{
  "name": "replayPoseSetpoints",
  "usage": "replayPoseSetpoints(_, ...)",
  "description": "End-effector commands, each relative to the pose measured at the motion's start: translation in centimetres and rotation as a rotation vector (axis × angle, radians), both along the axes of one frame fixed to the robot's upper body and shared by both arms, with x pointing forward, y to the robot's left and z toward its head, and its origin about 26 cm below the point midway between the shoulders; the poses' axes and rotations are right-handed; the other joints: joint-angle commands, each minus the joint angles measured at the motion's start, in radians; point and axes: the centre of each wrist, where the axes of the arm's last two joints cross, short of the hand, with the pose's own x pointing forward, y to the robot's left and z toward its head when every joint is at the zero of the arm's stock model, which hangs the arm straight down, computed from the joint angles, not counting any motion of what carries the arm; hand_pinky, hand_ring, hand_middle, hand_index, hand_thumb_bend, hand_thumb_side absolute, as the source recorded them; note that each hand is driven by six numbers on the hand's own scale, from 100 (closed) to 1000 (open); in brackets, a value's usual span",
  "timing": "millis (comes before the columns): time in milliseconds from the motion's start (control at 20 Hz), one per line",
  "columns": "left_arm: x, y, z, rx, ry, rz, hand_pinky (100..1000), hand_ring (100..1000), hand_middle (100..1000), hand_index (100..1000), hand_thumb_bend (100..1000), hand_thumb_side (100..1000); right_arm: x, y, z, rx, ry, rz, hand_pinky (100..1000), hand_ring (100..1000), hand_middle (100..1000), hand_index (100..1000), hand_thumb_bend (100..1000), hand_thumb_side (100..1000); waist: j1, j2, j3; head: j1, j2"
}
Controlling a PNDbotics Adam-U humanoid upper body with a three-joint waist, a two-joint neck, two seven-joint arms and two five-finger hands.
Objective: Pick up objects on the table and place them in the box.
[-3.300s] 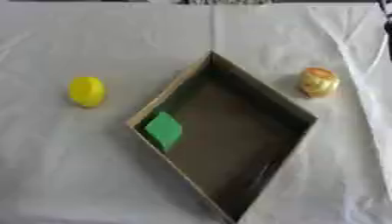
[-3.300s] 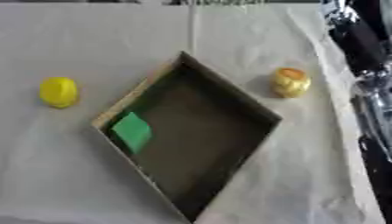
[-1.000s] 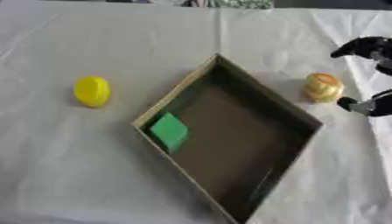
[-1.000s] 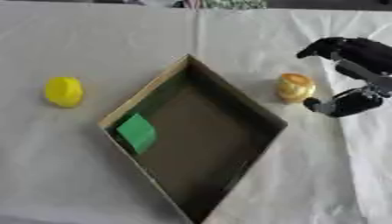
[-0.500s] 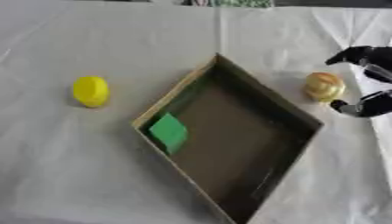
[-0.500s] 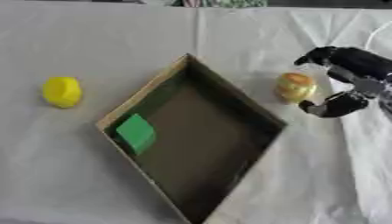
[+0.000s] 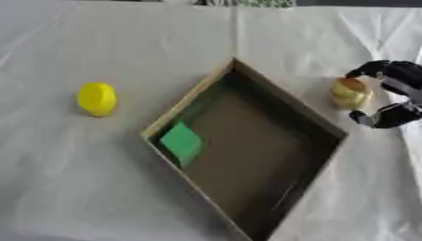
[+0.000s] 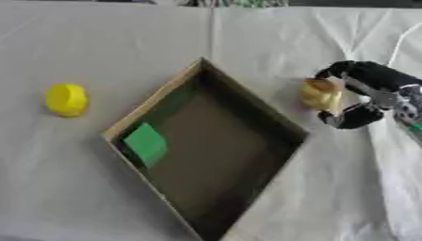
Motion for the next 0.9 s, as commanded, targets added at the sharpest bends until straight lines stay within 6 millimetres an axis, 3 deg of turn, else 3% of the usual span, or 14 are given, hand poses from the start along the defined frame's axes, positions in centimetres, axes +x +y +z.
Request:
replayPoseSetpoints(50,-0.3,0.0,0.8,0.018,-0.025,-0.005,733,737,728,816,116,566,0.2,-0.5,0.7,-0.007,-0.033,-0.025,863,843,702,797,152,100,0.000,-0.013,0.001,-0.001,-0.012)
replayPoseSetpoints(150,-0.3,0.1,0.8,0.018,-0.025,-0.004,733,737,728,816,116,566,0.2,-0.4,0.8,0.019,-0.052,-0.027,852,818,650,749,100,100,-0.001,-0.013,0.001,0.001,-0.010)
replayPoseSetpoints(400,-0.3,0.1,0.8,0.017,-0.024,-0.003,733,737,728,816,115,568,-0.3,0.4,2.3,0.103,-0.143,-0.008,808,713,510,586,100,100,-0.002,-0.014,-0.004,0.004,-0.008)
replayPoseSetpoints(750,-0.4,0.3,0.8,0.021,-0.021,0.004,733,737,728,816,113,565,-1.7,2.9,8.2,0.180,-0.425,0.118,804,659,495,557,100,100,-0.001,-0.020,-0.011,0.010,-0.004)
replayPoseSetpoints(900,-0.3,0.2,0.8,0.025,-0.020,0.001,733,737,729,816,114,564,-2.5,4.9,9.3,0.192,-0.484,0.248,801,646,499,561,100,100,-0.004,-0.023,-0.011,0.007,-0.001)
